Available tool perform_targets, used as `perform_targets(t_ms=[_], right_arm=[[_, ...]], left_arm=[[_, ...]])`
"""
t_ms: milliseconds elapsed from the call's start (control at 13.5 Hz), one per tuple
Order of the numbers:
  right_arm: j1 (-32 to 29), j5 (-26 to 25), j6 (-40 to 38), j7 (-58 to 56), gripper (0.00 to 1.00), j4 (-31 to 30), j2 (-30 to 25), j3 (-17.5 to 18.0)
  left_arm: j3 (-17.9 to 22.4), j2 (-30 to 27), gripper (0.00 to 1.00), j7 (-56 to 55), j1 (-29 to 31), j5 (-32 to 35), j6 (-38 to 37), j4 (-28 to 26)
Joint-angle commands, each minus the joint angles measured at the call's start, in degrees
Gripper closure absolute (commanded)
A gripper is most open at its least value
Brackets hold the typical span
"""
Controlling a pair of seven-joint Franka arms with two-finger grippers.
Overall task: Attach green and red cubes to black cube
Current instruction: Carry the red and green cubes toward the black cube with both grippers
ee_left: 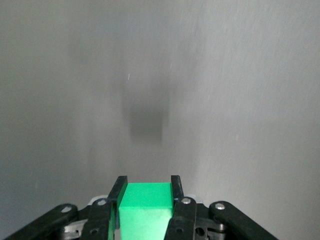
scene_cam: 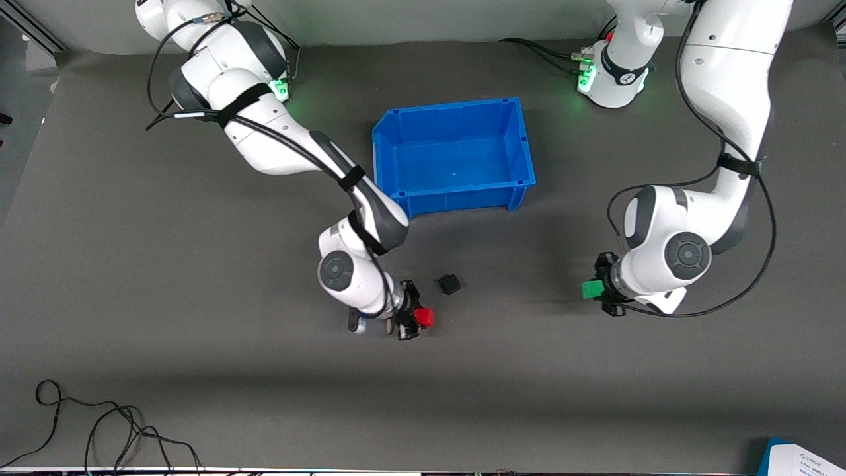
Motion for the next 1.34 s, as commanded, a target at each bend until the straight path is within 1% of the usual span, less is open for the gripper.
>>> perform_targets(t_ms=[0,149,223,446,594,817,1040,1262], right_arm=[[0.9,-3.9,-2.6,1.3,0.84,2.0,0.6,-0.6],[1.4,-6.9,-8.6,1.3,0.84,2.1,-0.2,-0.7],[1.5,-7.7,-10.1,1.3,0.84,2.1,-0.5,-0.6],[3.3,-7.7,-10.6,1.4,0.84,2.1,-0.5,-0.6],[3.4,-7.2,-10.6,1.6,0.84,2.1,-0.5,-0.4],[4.0,-7.6,-10.6,1.8,0.84,2.1,-0.5,-0.3],[4.3,-7.5,-10.6,1.8,0.84,2.1,-0.5,-0.3],[4.6,-7.1,-10.5,3.4,0.84,2.5,-0.5,-0.1]], left_arm=[[0.8,0.8,1.0,-4.0,-3.0,-2.2,-3.5,3.3],[0.5,0.9,1.0,-6.5,-4.4,-2.2,-3.6,4.0],[0.5,1.1,1.0,-7.9,-5.1,-2.2,-3.6,4.0],[0.5,1.9,1.0,-11.3,-7.0,-2.2,-3.6,4.0],[0.4,2.7,1.0,-13.9,-7.8,-2.3,-3.6,4.0],[-1.3,4.8,1.0,-17.1,-8.3,-3.0,-3.1,4.0],[-1.7,6.1,1.0,-18.4,-9.2,-5.2,-2.2,4.1],[-1.8,8.3,1.0,-20.7,-10.4,-5.3,-2.2,6.7]])
